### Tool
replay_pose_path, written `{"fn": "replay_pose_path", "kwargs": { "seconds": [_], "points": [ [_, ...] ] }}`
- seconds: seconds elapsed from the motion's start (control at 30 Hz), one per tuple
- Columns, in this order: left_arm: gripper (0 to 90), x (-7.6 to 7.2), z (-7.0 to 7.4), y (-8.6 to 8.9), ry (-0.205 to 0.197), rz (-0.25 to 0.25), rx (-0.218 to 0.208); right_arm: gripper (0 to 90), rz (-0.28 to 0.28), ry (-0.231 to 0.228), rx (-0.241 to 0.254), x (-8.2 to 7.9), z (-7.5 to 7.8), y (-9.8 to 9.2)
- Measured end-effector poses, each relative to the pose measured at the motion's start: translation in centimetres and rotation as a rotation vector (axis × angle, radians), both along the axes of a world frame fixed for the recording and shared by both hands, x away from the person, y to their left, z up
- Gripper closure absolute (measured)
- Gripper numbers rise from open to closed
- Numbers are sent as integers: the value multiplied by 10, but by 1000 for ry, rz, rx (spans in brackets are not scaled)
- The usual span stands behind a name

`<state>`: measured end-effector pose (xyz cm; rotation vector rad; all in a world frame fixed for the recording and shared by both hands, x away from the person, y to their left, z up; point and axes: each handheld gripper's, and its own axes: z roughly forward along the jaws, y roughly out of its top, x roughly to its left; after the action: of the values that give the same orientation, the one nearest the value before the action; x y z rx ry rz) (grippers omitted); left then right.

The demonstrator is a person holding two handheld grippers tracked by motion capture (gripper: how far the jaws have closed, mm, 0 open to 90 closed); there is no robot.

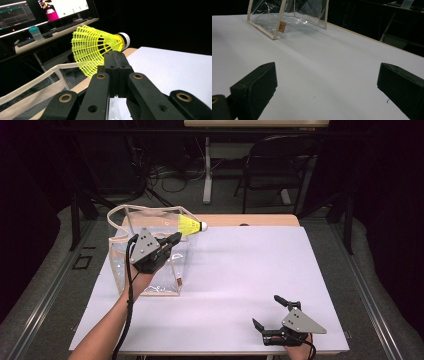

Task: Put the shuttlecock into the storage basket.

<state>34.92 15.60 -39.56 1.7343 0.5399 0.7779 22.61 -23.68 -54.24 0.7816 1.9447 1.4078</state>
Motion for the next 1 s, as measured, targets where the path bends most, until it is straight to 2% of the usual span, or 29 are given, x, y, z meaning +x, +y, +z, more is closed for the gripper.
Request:
{"fn": "replay_pose_path", "kwargs": {
  "seconds": [0.57,1.0],
  "points": [
    [900,11,11,18,-6,42,3,23,0,4,-3,1,0,0],
    [900,18,17,30,2,61,48,23,-1,3,-2,0,0,0]
  ]
}}
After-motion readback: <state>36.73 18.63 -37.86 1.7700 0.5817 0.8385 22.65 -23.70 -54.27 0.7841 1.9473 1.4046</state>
